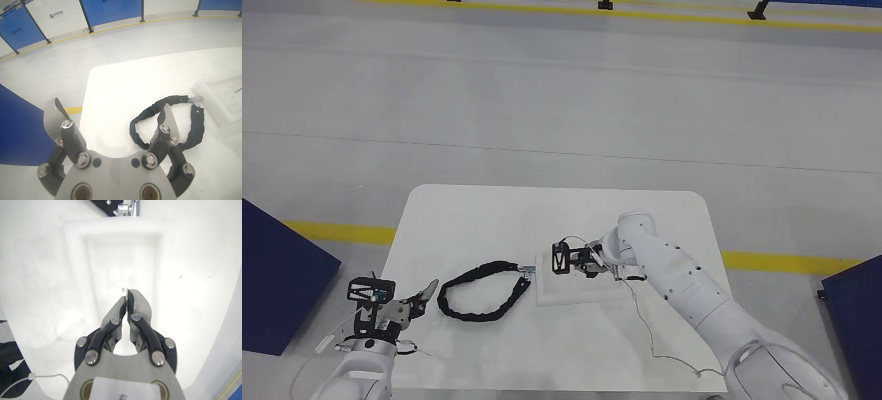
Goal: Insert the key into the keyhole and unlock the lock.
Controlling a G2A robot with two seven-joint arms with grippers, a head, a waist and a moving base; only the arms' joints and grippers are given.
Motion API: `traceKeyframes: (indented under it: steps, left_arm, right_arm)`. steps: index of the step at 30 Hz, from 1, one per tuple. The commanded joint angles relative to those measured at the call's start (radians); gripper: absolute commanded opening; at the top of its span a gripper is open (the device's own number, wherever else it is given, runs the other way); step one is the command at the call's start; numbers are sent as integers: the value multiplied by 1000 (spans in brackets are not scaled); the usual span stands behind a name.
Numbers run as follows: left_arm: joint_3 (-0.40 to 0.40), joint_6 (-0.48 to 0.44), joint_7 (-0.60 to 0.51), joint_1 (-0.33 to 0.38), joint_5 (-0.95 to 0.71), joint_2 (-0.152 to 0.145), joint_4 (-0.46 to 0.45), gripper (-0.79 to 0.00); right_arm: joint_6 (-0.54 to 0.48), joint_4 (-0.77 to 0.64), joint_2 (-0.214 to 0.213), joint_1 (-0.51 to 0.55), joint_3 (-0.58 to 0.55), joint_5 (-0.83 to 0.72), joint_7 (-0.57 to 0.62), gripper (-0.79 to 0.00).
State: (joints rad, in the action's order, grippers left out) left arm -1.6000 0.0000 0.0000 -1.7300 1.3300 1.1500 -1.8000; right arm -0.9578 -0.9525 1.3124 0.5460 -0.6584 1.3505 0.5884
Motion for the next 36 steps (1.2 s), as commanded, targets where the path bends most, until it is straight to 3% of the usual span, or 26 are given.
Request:
traceKeyframes:
  steps: [1, 6, 20, 29, 36]
  left_arm:
    - [0, 0, 0, 0, 0, 0, 0, 0]
    - [0, 0, 0, 0, 0, 0, 0, 0]
    - [0, 0, 0, 0, 0, 0, 0, 0]
    - [0, 0, 0, 0, 0, 0, 0, 0]
    - [0, 0, 0, 0, 0, 0, 0, 0]
  right_arm:
    - [4, -45, -21, 20, -52, -31, 4, -785]
    - [5, -158, -83, 118, -230, -224, 45, -785]
    - [149, -480, -247, 610, -738, -1178, 413, -785]
    - [220, -596, -313, 850, -894, -1590, 494, -785]
    - [218, -612, -342, 916, -924, -1725, 492, -785]
